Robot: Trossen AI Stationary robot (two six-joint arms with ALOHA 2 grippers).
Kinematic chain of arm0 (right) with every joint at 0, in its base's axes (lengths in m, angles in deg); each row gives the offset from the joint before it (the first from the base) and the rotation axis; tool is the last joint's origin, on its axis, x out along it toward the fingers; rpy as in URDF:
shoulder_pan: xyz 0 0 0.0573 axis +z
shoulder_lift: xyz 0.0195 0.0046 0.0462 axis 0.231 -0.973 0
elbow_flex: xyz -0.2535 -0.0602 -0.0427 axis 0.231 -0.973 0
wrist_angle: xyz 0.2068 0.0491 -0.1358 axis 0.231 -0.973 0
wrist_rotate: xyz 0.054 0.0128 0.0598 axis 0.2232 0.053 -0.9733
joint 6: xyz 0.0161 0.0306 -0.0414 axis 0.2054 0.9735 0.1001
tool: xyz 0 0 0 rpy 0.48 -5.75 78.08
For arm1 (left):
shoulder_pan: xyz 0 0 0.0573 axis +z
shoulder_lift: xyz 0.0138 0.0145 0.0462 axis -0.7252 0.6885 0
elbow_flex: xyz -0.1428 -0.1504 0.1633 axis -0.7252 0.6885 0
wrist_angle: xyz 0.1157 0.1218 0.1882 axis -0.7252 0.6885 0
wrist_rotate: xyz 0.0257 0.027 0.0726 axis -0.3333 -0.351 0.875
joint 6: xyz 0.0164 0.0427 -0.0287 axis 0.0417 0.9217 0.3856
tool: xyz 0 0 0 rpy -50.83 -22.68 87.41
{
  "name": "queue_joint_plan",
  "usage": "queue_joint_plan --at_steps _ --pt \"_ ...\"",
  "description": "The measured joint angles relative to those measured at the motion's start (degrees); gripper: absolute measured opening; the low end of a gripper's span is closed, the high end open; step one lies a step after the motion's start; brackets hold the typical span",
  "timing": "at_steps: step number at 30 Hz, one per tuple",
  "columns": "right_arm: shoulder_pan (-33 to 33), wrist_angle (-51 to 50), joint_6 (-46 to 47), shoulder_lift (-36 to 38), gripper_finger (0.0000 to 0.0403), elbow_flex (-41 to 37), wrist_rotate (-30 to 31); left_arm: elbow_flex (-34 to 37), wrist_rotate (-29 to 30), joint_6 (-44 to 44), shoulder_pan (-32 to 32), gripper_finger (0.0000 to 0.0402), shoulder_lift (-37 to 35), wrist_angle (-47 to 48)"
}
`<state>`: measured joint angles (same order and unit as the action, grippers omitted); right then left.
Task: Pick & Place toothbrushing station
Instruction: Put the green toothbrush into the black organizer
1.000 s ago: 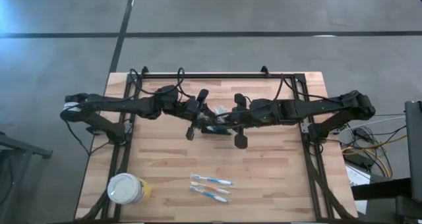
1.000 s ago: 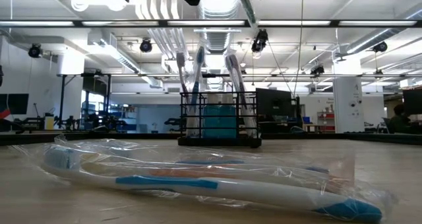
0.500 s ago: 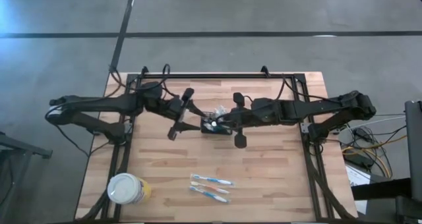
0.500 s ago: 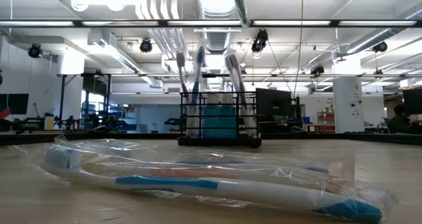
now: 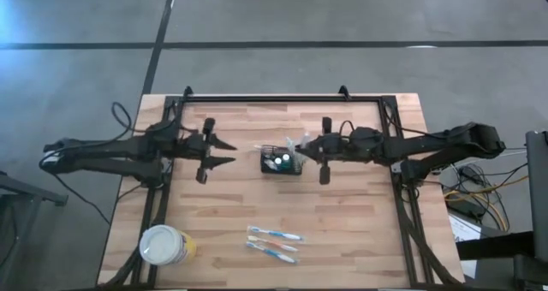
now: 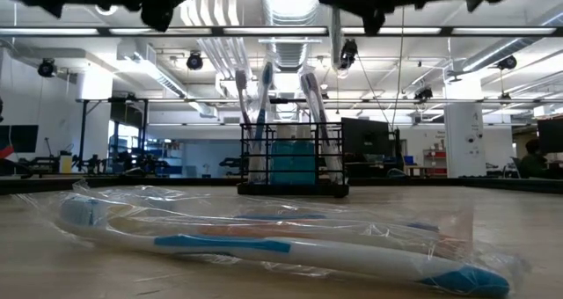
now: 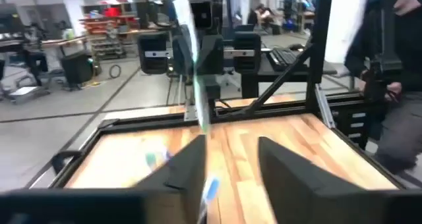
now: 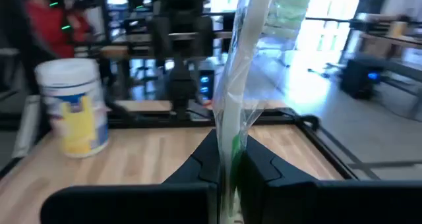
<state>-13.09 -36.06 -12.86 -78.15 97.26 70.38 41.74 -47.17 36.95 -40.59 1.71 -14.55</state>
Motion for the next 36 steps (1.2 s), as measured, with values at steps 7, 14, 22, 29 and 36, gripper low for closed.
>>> queue_joint_plan --at_steps 7,14,22,29,36 --pt "-2.09 13.35 0.4 -1.77 0.0015 -9.77 11.26 12.29 1.12 -3.03 -0.02 0.0011 -8.39 -8.81" --pt "-3.53 22.7 0.26 -5.22 0.0015 -13.84 14.78 16.63 2.56 -3.23 0.0 0.0004 -12.77 -9.92" --pt "-3.67 27.18 -0.56 -12.03 0.0015 -12.85 14.83 17.29 2.91 -3.15 0.0 0.0004 -13.01 -9.91" --pt "-3.22 33.34 -3.06 -18.91 0.0015 -12.24 21.28 17.29 2.83 -3.15 0.0 0.0008 -12.93 -9.65" --pt "-3.02 36.49 -2.32 -24.24 0.0015 -12.56 21.9 17.3 2.8 -2.79 0.0 0.0003 -12.91 -8.36"
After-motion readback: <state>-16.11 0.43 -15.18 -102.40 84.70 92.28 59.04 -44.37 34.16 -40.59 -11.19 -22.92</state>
